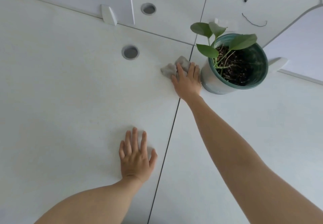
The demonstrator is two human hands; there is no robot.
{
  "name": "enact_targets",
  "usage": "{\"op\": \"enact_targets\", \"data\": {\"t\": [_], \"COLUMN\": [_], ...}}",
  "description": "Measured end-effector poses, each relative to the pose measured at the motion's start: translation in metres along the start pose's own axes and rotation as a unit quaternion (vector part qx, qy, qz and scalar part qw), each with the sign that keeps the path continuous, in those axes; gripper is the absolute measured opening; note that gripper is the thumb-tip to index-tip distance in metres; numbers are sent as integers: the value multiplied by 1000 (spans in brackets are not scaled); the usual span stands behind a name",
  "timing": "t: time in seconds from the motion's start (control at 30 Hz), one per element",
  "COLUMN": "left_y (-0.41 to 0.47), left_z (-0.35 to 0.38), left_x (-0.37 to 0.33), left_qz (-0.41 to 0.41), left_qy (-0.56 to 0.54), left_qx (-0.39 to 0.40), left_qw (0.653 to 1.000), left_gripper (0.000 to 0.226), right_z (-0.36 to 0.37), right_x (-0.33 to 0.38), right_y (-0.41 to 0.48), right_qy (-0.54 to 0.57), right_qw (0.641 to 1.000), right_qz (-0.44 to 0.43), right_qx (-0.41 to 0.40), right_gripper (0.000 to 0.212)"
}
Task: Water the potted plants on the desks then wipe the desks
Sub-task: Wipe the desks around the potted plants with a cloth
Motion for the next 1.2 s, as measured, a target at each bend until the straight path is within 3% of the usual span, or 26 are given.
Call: {"op": "enact_targets", "data": {"t": [0.17,0.23,0.3,0.37,0.43,0.5,0.6,0.67,0.73,0.83,1.03,1.2], "left_y": [0,0,0,0,0,1,1,2,1,1,-7,-23], "left_z": [0,0,0,1,1,0,-4,-6,-6,-9,-28,-38], "left_x": [0,0,0,0,0,0,0,0,0,-1,2,20], "left_qz": [-4,-8,-6,0,2,-1,-6,-4,3,4,-1,29], "left_qy": [4,2,0,1,-3,-13,-36,-52,-65,-90,-183,-250], "left_qx": [-1,1,5,12,16,20,30,44,59,82,69,75], "left_qw": [1000,1000,1000,1000,1000,1000,999,998,996,993,981,965], "left_gripper": [58,58,58,58,58,57,57,56,56,59,93,64], "right_z": [23,28,32,20,2,-13,2,25,42,62,81,105], "right_x": [-16,-44,-92,-145,-191,-209,-179,-141,-107,-90,-89,-43], "right_y": [-68,-94,-92,-75,-65,-76,-107,-132,-163,-207,-286,-327], "right_qy": [-23,-50,-76,-97,-40,70,156,154,90,3,-87,-134], "right_qw": [997,991,989,992,991,960,912,932,972,994,986,973], "right_qz": [-67,-126,-122,-47,106,245,350,306,187,37,-120,-178], "right_qx": [-30,-14,-30,-71,-76,-118,-147,-116,-110,-104,-78,-54], "right_gripper": [57,58,65,76,61,54,51,48,43,38,37,55]}}
Point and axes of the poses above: each hand's wrist, its own y-axis towards the middle knuckle, its own z-axis out of the palm, x = y × z, the point moved 4 cm from there along y, towards the middle knuckle, and after that the axes turned 13 degrees about z, right-handed, at the moved point
